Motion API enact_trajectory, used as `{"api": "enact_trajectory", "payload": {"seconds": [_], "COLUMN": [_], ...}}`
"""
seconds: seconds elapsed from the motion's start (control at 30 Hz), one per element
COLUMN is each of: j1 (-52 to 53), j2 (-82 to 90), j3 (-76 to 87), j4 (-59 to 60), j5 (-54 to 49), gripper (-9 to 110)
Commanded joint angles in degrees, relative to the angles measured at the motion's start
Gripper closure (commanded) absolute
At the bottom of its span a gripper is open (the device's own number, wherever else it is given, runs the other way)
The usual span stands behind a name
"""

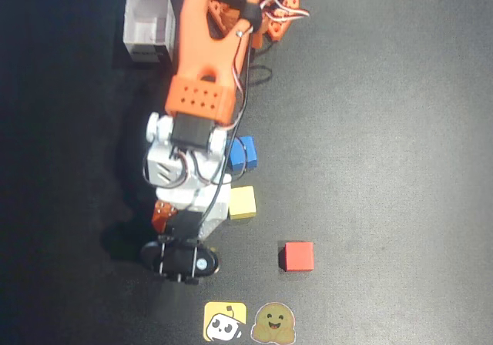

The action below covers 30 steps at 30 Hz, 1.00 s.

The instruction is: Put the green cube on top of the orange cube.

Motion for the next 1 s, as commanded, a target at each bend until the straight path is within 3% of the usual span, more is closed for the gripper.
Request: {"api": "enact_trajectory", "payload": {"seconds": [0.0, 0.1, 0.3, 0.67, 0.97], "j1": [-0.4, -0.4, -0.8, -4.4, -5.7], "j2": [8.5, 15.5, 32.0, 62.5, 89.8], "j3": [3.5, 10.3, 27.1, 55.0, 69.7], "j4": [-2.3, -4.0, -8.1, -10.6, -1.7], "j5": [0.1, -0.4, -0.5, -2.8, -3.6], "gripper": [81, 83, 101, 101, 101]}}
